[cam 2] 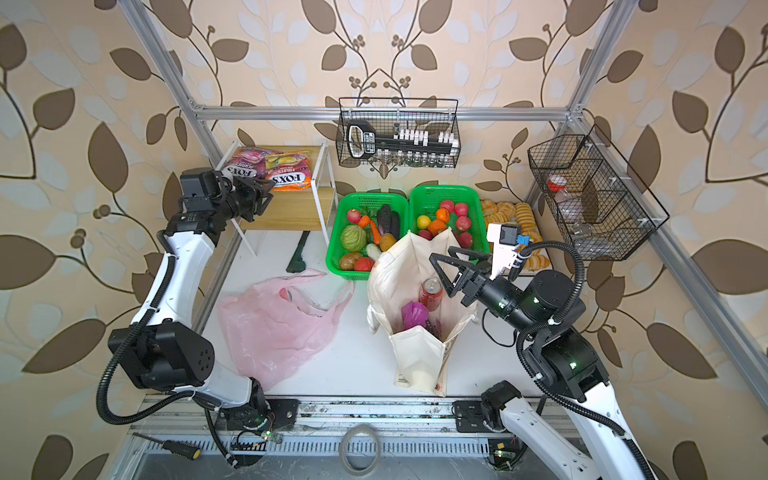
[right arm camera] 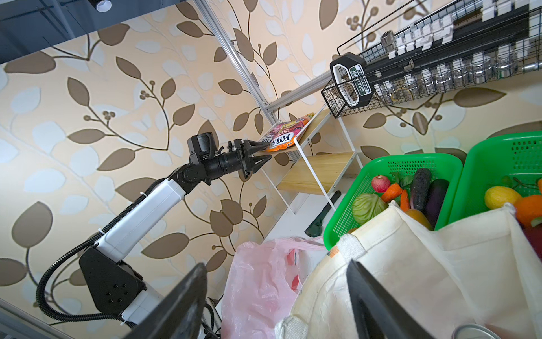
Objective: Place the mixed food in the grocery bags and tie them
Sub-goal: 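Grasp the orange FOX'S fruits candy bag on the shelf with the left gripper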
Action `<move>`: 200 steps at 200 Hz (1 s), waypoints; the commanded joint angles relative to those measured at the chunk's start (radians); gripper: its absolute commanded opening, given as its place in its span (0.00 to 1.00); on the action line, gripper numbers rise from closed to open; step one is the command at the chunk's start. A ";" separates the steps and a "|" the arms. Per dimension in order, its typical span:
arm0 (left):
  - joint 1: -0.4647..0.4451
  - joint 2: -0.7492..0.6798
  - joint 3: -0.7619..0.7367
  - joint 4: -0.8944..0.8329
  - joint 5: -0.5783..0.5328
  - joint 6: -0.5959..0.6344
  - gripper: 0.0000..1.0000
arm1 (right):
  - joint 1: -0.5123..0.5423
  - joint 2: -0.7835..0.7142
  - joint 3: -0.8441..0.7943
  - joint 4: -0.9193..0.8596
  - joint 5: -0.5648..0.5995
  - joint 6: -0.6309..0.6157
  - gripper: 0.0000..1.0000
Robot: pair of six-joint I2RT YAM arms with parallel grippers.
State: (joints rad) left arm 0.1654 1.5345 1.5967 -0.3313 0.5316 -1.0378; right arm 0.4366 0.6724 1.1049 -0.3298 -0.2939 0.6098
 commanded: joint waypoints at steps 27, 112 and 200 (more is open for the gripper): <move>0.006 0.027 0.028 0.090 0.001 -0.042 0.61 | 0.005 -0.011 -0.017 0.007 0.024 0.001 0.75; 0.006 0.067 0.044 0.103 0.045 -0.072 0.32 | 0.005 -0.024 -0.033 0.003 0.037 0.006 0.76; 0.006 -0.055 -0.042 0.102 0.092 -0.036 0.00 | 0.005 -0.031 -0.042 0.005 0.043 0.025 0.76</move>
State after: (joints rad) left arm 0.1711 1.5360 1.5642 -0.2554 0.5686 -1.1038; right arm 0.4377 0.6518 1.0733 -0.3321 -0.2649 0.6178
